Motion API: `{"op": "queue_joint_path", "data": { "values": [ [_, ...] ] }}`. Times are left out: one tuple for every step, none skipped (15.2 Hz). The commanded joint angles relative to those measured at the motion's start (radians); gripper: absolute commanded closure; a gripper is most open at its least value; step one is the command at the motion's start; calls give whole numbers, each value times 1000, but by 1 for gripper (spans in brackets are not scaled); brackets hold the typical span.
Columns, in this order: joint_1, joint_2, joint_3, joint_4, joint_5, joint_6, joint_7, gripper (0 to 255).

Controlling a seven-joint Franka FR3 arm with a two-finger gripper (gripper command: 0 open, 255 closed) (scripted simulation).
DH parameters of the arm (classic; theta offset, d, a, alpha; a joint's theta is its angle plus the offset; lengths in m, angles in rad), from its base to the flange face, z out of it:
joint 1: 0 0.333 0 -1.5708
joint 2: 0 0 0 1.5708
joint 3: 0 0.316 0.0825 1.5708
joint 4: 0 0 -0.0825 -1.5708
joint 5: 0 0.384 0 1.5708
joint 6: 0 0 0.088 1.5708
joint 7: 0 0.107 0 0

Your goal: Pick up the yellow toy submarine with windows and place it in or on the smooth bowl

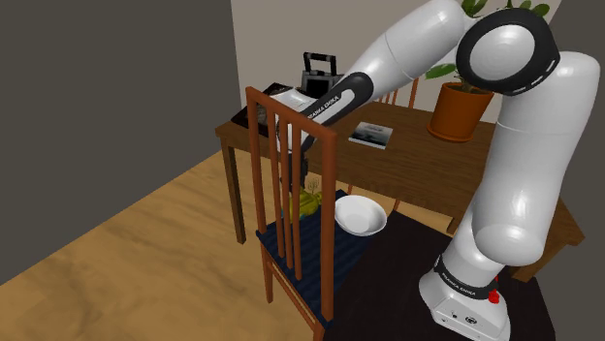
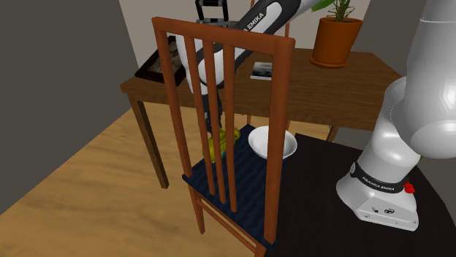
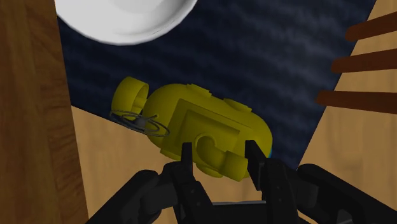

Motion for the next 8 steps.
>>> {"op": "queue_joint_path", "data": {
  "values": [
    [-1,-15,0,9,2,-24,-3,255],
    [-1,-24,1,13,3,-36,-5,255],
    [-1,-32,1,18,5,-48,-6,255],
    [-1,-39,1,22,6,-61,-7,255],
    [-1,-47,1,27,7,-73,-8,255],
    [-1,-55,1,32,8,-85,-10,255],
    [-1,-62,2,37,9,-98,-11,255],
    [-1,-69,2,42,10,-110,-12,255]
  ]
}}
